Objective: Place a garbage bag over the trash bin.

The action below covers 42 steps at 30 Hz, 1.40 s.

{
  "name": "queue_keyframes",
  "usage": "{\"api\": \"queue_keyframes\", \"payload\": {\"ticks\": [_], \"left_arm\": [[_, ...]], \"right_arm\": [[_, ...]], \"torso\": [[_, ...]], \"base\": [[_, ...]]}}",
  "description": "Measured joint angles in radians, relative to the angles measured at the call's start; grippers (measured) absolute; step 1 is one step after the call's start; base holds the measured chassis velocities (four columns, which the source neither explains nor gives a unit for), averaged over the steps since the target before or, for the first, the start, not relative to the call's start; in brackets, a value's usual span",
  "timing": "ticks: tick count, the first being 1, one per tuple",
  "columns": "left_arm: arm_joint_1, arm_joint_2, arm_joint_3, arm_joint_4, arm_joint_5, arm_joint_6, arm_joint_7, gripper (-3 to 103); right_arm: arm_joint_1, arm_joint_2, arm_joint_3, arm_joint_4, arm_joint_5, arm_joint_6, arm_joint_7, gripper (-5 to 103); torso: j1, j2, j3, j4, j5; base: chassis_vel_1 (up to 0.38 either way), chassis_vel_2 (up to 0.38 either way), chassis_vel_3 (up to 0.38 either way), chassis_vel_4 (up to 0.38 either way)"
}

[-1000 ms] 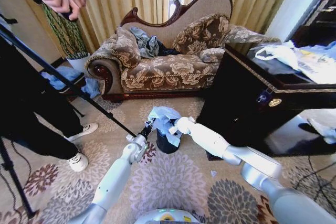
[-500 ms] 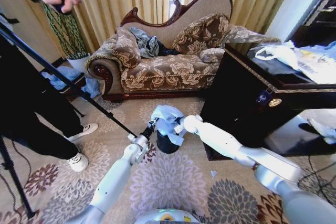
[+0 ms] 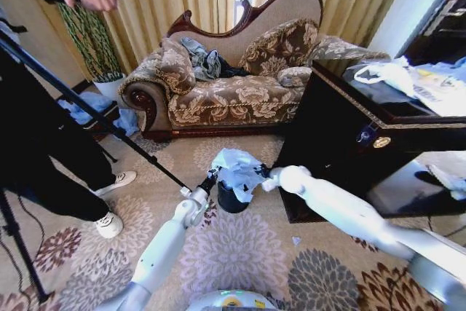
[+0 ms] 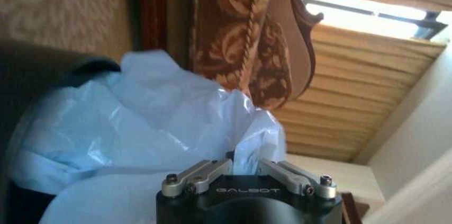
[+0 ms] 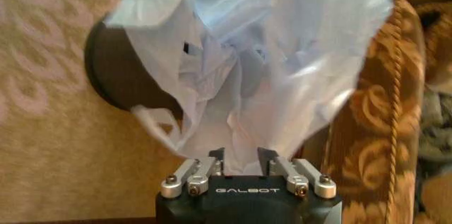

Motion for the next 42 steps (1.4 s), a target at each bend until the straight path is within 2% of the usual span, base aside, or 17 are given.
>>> {"api": "queue_keyframes", "payload": {"ticks": [1,3,5,6,11,15,16,18,20,21,22,25,30,36,38,40,42], "left_arm": [[0.0,0.0,0.0,0.0,0.0,0.0,0.0,0],[0.017,0.006,0.014,-0.024,0.006,0.001,-0.004,0],[0.023,0.01,0.016,-0.032,0.007,0.001,-0.005,0],[0.031,0.015,0.017,-0.043,0.007,0.001,-0.005,0],[0.051,0.029,0.02,-0.061,0.007,0.002,-0.005,0],[0.064,0.037,0.041,-0.069,0.018,0.006,0.009,0],[0.064,0.037,0.041,-0.069,0.018,0.006,0.009,0],[0.062,0.045,0.073,-0.066,0.038,0.009,0.031,0],[0.061,0.047,0.081,-0.065,0.041,0.009,0.034,0],[0.061,0.048,0.093,-0.069,0.048,0.009,0.038,0],[0.061,0.048,0.093,-0.069,0.048,0.009,0.038,0],[0.067,0.05,0.107,-0.085,0.055,0.009,0.044,0],[0.083,0.052,0.103,-0.094,0.063,0.009,0.065,0],[0.097,0.051,0.078,-0.107,0.069,0.009,0.078,0],[0.103,0.051,0.057,-0.122,0.052,0.009,0.073,0],[0.104,0.05,0.054,-0.124,0.049,0.009,0.072,0],[0.106,0.047,0.045,-0.125,0.044,0.009,0.067,0]], "right_arm": [[0.0,0.0,0.0,0.0,0.0,0.0,0.0,35],[-0.124,-0.082,0.129,0.111,0.07,-0.009,0.02,45],[-0.161,-0.106,0.172,0.149,0.098,-0.017,0.027,45],[-0.19,-0.127,0.212,0.185,0.126,-0.025,0.034,51],[-0.174,-0.118,0.216,0.227,0.216,-0.063,0.073,73],[-0.052,-0.034,0.11,0.166,0.323,-0.092,0.16,89],[-0.052,-0.034,0.11,0.166,0.323,-0.092,0.16,89],[0.054,0.054,0.027,0.094,0.37,-0.098,0.27,97],[0.082,0.087,0.003,0.073,0.382,-0.099,0.31,97],[0.136,0.15,-0.046,0.037,0.408,-0.102,0.377,100],[0.136,0.15,-0.046,0.037,0.408,-0.102,0.377,100],[0.237,0.306,-0.156,-0.059,0.449,-0.12,0.468,100],[0.281,0.456,-0.198,-0.223,0.403,-0.079,0.477,101],[0.286,0.434,-0.133,-0.178,0.417,-0.124,0.384,99],[0.258,0.354,-0.034,-0.081,0.456,-0.186,0.355,99],[0.248,0.331,-0.007,-0.061,0.46,-0.193,0.35,97],[0.197,0.235,0.097,0.006,0.461,-0.202,0.334,100]], "torso": [[0.0,0.0,0.0,0.0,0.0],[0.0,0.0,0.0,-0.0002,-0.0007],[0.0,0.0,0.0,-0.0003,-0.0005],[0.0,0.0,0.0,-0.0004,-0.0006],[0.0,0.0,0.0,0.0001,-0.0008],[0.0,0.0,0.0,0.0002,-0.0008],[0.0,0.0,0.0,0.0002,-0.0008],[0.0,0.0,0.0,0.0003,-0.0011],[0.0,0.0,0.0,0.0003,-0.001],[0.0,0.0,0.0,0.0005,-0.001],[0.0,0.0,0.0,0.0005,-0.001],[0.0,0.0,0.0,0.0006,-0.0013],[0.0,0.0,0.0,0.0007,-0.0015],[0.0,0.0,0.0,0.0006,-0.0013],[0.0,0.0,0.0,0.0004,-0.0006],[0.0,0.0,0.0,0.0004,-0.0004],[0.0,0.0,0.0,-0.0002,-0.0005]], "base": [[0.0,0.0,0.0,0.0],[0.0,0.0,0.0,0.0],[0.0,0.0,0.0,0.0],[0.0,0.0,0.0,0.0],[0.0,0.0,0.0,0.0],[0.0,0.0,0.0,0.0],[0.0,0.0,0.0,0.0],[0.0,0.0,0.0,0.0],[0.0,0.0,0.0,0.0],[0.0,0.0,0.0,0.0],[0.0,0.0,0.0,0.0],[0.0,0.0,0.0,0.0],[0.0,0.0,0.0,0.0],[0.0,0.0,0.0,0.0],[0.0,0.0,0.0,0.0],[0.0,0.0,0.0,0.0],[0.0,0.0,0.0,0.0]]}}
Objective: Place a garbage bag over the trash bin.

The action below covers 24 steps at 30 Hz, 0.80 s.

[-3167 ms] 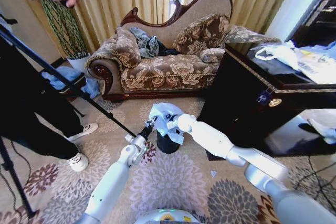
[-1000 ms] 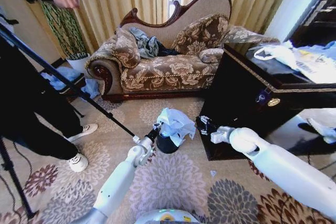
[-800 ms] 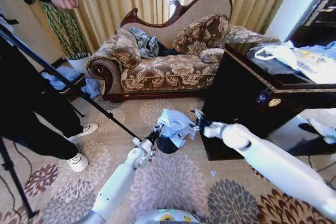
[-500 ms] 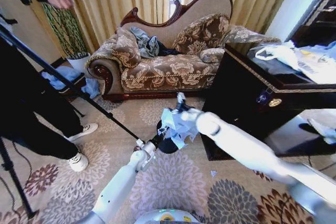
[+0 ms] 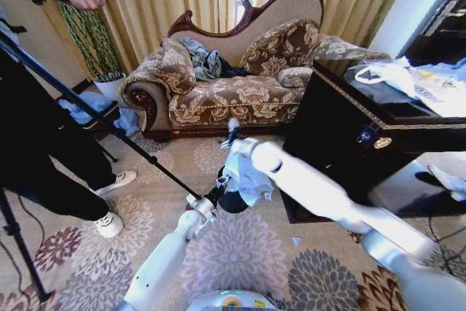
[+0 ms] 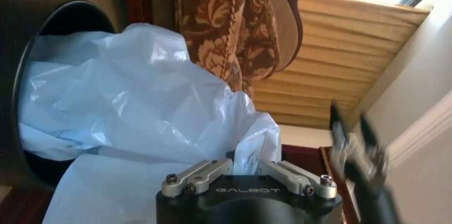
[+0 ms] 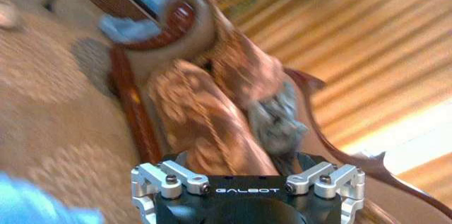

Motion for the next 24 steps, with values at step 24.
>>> {"api": "queue_keyframes", "payload": {"ticks": [24], "left_arm": [[-0.016,0.039,0.002,-0.011,-0.022,-0.004,-0.014,0]], "right_arm": [[-0.728,-0.186,0.453,0.082,-0.126,0.141,-0.164,100]], "torso": [[0.0,0.0,0.0,0.0006,-0.0003]], "base": [[0.0,0.0,0.0,0.0]]}}
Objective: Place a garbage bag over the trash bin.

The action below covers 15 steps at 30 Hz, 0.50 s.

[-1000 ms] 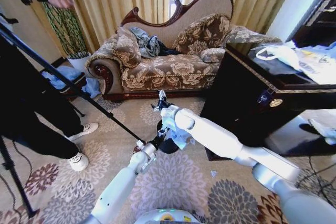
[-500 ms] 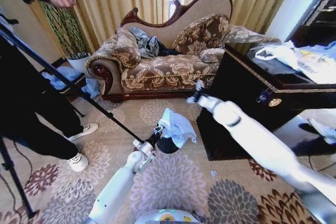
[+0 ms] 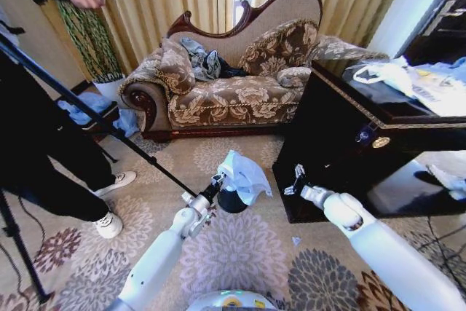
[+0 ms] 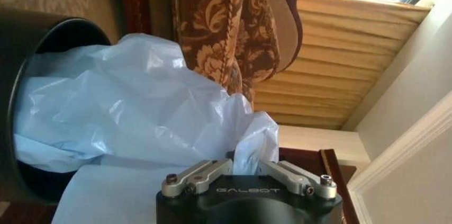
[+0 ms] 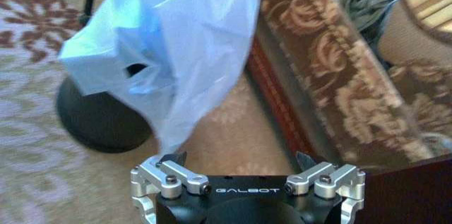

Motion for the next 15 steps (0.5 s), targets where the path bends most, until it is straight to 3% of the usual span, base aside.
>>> {"api": "queue_keyframes", "payload": {"ticks": [7,15], "left_arm": [[-0.001,0.002,0.008,-0.005,0.002,0.0,-0.001,0],[-0.004,0.008,0.019,-0.007,0.005,-0.001,-0.003,0]], "right_arm": [[-0.048,0.021,-0.006,0.001,0.03,-0.012,-0.015,100],[-0.024,0.123,-0.098,-0.06,0.1,-0.019,0.108,100]], "torso": [[0.0,0.0,0.0,-0.0002,-0.0004],[0.0,0.0,0.0,0.0,-0.0002]], "base": [[0.0,0.0,0.0,0.0],[0.0,0.0,0.0,0.0]]}}
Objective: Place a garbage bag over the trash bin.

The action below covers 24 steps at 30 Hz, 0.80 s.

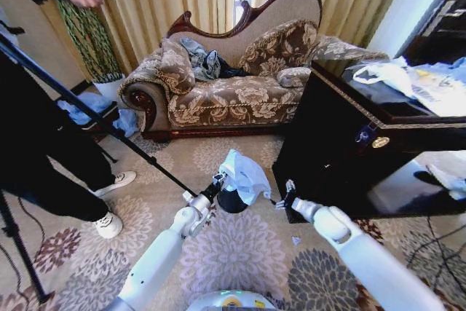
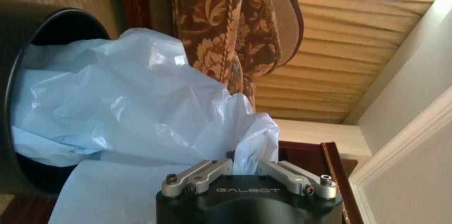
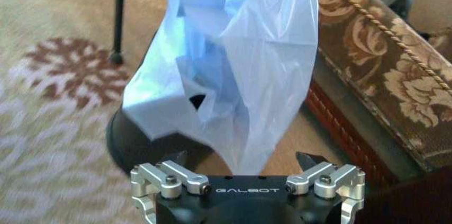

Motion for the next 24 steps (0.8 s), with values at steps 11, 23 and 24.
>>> {"api": "queue_keyframes", "payload": {"ticks": [11,23,24], "left_arm": [[0.016,0.005,0.008,-0.015,0.007,-0.001,-0.003,0],[0.034,0.019,0.012,-0.028,0.015,-0.001,0.0,0],[0.036,0.021,0.013,-0.028,0.016,-0.001,0.002,0]], "right_arm": [[0.119,0.086,-0.095,-0.089,0.067,0.039,0.25,100],[0.217,0.151,-0.152,-0.157,0.11,0.086,0.302,87],[0.217,0.153,-0.152,-0.166,0.095,0.097,0.301,82]], "torso": [[0.0,0.0,0.0,0.0,-0.0001],[0.0,0.0,0.0,0.0001,-0.0002],[0.0,0.0,0.0,0.0,-0.0001]], "base": [[0.0,0.0,0.0,0.0],[0.0,0.0,0.0,0.0],[0.0,0.0,0.0,0.0]]}}
